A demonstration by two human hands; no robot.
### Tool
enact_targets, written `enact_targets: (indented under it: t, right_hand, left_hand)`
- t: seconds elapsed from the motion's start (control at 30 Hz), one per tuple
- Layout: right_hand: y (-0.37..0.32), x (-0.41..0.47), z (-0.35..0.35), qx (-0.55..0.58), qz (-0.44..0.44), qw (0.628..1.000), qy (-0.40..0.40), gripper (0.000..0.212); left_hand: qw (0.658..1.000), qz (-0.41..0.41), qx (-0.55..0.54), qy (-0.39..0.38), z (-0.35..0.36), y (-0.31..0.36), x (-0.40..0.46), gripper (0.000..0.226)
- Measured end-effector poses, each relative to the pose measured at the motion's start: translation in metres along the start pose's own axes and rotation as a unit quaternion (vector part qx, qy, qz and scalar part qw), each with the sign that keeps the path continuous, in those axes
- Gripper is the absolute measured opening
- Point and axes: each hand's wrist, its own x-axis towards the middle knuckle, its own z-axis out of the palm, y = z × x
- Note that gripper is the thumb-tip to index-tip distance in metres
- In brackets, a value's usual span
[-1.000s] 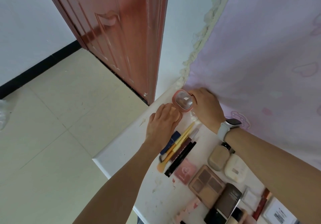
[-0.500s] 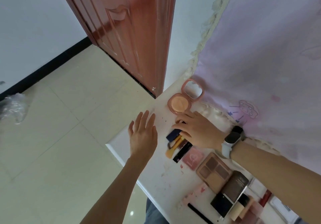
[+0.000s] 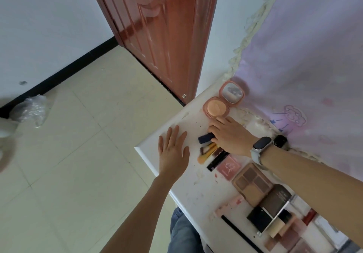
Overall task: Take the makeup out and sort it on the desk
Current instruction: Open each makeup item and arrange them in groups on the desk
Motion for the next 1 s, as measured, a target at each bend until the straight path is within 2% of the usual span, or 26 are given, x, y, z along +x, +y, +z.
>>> enact_targets:
  t: [0.07,0.13,0.23,0.3,0.43,0.57,0.77,1.0]
  right_hand:
    - [-0.004,-0.003,-0.006,0.036,0.028,0.998,0.047,0.031]
    - [-0.010,-0.010,-0.014,0.099,0.038,0.991,0.085,0.030]
    - [-0.024,-0.024,-0.018,0.234,0.046,0.968,0.074,0.024]
    - [-0.032,-0.032,-0.018,0.295,0.066,0.952,0.036,0.025]
    - [-0.042,-0.042,-0.016,0.331,0.058,0.942,0.002,0.027]
    - [-0.044,-0.047,-0.014,0.326,0.070,0.943,0.010,0.025]
    - [-0.035,-0.053,-0.005,0.314,0.067,0.946,0.035,0.024]
    - [-0.025,-0.059,0.008,0.306,0.062,0.948,0.057,0.027]
  left_hand:
    - [0.993,-0.034,-0.112,0.020,-0.008,0.008,0.000,0.041]
    - [0.969,-0.054,-0.239,0.030,-0.017,0.015,-0.003,0.038]
    - [0.938,-0.030,-0.344,0.000,-0.030,0.024,-0.013,0.036]
    - [0.938,-0.014,-0.345,-0.021,-0.034,0.027,-0.017,0.031]
    - [0.944,0.010,-0.329,-0.034,-0.033,0.032,-0.024,0.022]
    - [0.957,0.039,-0.287,-0.007,-0.032,0.039,-0.025,0.012]
    - [0.962,0.067,-0.266,0.000,-0.028,0.045,-0.021,0.012]
    - [0.957,0.073,-0.273,-0.064,-0.023,0.043,-0.015,0.016]
